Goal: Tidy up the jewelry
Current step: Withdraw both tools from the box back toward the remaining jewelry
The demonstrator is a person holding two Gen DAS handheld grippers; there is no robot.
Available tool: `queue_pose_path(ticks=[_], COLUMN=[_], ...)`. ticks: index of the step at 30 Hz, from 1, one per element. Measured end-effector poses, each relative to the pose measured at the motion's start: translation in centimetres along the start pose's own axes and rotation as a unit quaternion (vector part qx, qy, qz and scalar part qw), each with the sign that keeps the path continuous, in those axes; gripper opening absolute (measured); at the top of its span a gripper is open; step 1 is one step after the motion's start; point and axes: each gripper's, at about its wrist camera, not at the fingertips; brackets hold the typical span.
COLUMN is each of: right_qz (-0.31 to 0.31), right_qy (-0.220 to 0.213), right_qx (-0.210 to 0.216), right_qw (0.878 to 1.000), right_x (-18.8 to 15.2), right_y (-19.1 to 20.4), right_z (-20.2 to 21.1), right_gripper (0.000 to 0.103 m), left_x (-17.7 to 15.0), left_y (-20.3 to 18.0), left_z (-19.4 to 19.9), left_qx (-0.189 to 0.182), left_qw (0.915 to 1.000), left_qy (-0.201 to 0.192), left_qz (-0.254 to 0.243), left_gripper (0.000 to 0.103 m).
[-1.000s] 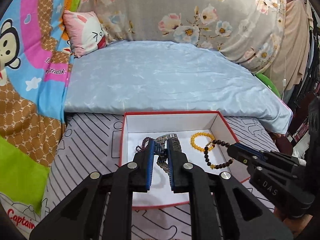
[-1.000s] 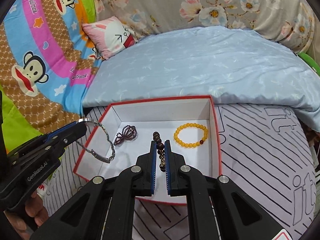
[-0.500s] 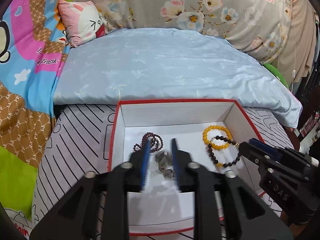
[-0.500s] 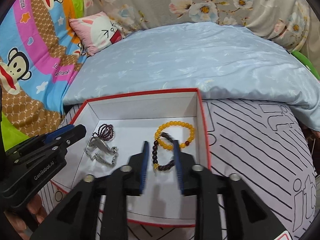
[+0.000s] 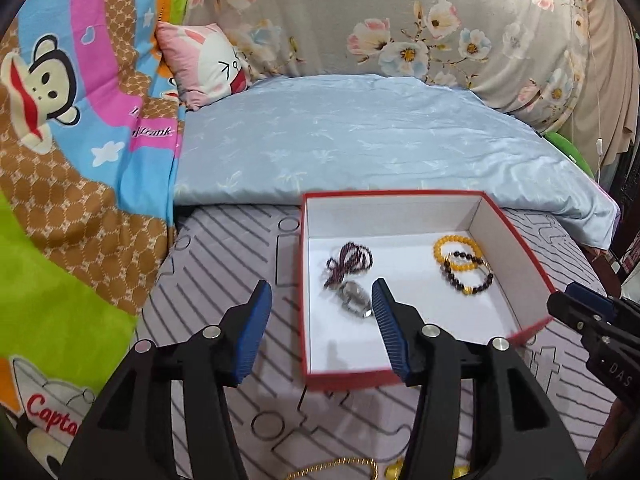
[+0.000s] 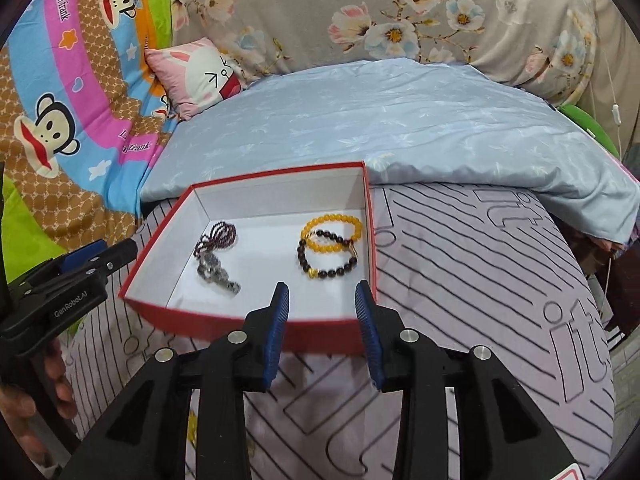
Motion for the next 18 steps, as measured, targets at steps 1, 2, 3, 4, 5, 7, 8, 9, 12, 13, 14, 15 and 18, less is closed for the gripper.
queue_pose_path(ticks=[1,2,3,4,5,7,8,9,12,13,14,15,18], right_qz=[0.001,0.0,-0.001,-0.002,-0.001,0.002,0.001,0.001,-0.002,-0.002,-0.004,-0.006,-0.013], right_qy=[0.002,0.004,0.007,0.01,0.011,0.014,0.016,0.019,0.031,0.034,0.038,0.042,0.056], right_qx=[-0.002,-0.001,0.0,-0.001,-0.002,-0.008,-0.009,-0.009,-0.015,-0.016,-0.018,-0.019,-0.022], right_qw=[1.0,1.0,1.0,1.0,1.0,1.0,1.0,1.0,0.999,0.999,0.999,0.999,0.998], right_x=[-0.5,-0.9,-1.5,-1.9,-2.4,-3.7,-4.3,-4.8,-6.8,-7.3,-8.0,-8.5,-10.3], right_y=[-0.1,-0.2,-0.4,-0.6,-0.6,-0.9,-1.0,-1.2,-1.9,-2.1,-2.4,-2.7,-3.5], right_z=[0.3,0.6,1.0,1.3,1.6,2.4,2.7,3.0,3.9,4.1,4.3,4.5,5.0], right_gripper=[0.034,0.034,0.034,0.034,0.034,0.034,0.034,0.034,0.034,0.034,0.034,0.034,0.034], left_x=[-0.5,-1.0,-1.7,-2.1,-2.9,-4.1,-4.8,-5.5,-7.5,-8.0,-8.6,-9.2,-10.9], left_y=[0.1,0.1,0.2,0.2,0.3,0.2,0.2,0.1,-0.2,-0.3,-0.4,-0.5,-0.9], left_z=[0.3,0.6,0.9,1.2,1.5,2.1,2.3,2.5,3.3,3.5,3.7,3.9,4.3], left_qx=[0.0,0.002,0.007,0.01,0.009,0.007,0.005,0.003,-0.001,-0.001,-0.001,-0.005,-0.007], left_qw=[1.0,1.0,0.9999,0.9999,0.9998,0.9996,0.9995,0.9993,0.9986,0.9984,0.9981,0.9976,0.9964], left_qy=[0.003,0.006,0.011,0.014,0.016,0.024,0.029,0.036,0.048,0.052,0.056,0.062,0.076], left_qz=[0.0,0.0,-0.002,0.0,0.003,0.007,0.01,0.012,0.02,0.022,0.027,0.031,0.039], left_gripper=[0.05,0.05,0.05,0.05,0.05,0.05,0.05,0.05,0.051,0.051,0.052,0.053,0.053])
Point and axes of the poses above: each gripper's, at about its wrist camera, not at the fingertips, and z roughly against the way its jaws point, y to its left, x to its top, and after that the axes turned 11 degrees about -x, right-handed
